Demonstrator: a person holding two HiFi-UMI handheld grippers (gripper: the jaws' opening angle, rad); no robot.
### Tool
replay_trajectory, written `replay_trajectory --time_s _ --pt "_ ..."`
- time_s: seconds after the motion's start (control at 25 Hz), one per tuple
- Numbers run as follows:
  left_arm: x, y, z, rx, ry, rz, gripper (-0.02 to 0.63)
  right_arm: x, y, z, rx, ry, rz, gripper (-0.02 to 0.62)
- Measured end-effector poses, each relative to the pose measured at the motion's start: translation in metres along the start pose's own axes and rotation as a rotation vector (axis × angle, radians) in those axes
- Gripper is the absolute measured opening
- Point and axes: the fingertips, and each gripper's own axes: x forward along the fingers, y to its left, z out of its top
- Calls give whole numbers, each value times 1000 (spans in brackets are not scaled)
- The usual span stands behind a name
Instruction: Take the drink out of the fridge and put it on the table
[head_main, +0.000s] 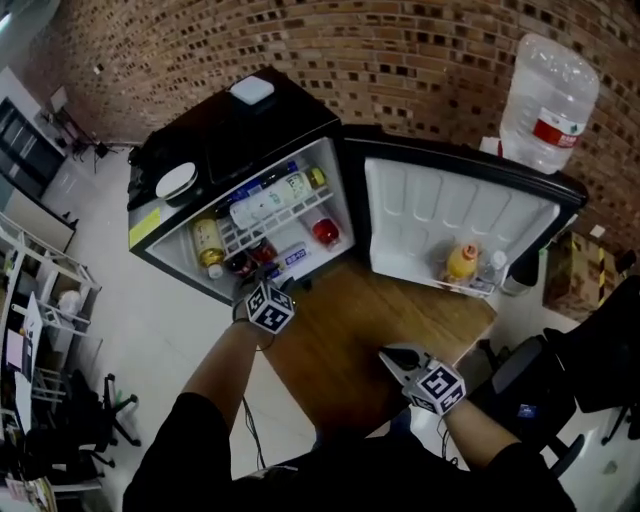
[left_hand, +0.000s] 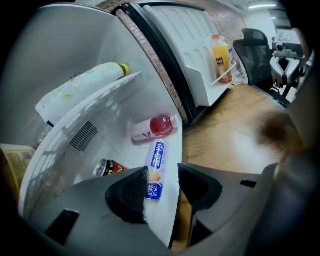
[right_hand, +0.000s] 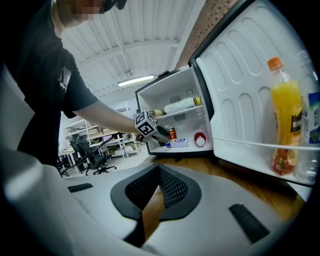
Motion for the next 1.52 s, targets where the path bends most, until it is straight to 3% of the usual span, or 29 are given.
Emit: replay_trajectory --time_s 0.08,0.24,0.56,0.92,1.2,1.52 --pt "11 -4 -2 36 26 -2 185 0 0 -6 11 -4 7 -14" --pt "30 -6 -3 88 73 23 255 -5 0 -15 3 18 11 -14" --pt "58 5 4 165 123 100 261 -28 -2 -32 48 2 12 -14" --pt "82 3 -11 181 191 16 268 -58 -10 -44 79 43 -21 -14" --pt "84 5 -13 111 190 -97 273 -63 -12 -38 76 53 -20 -14" --pt "83 11 -10 186 181 -42 236 -57 -14 -34 94 54 -10 -14"
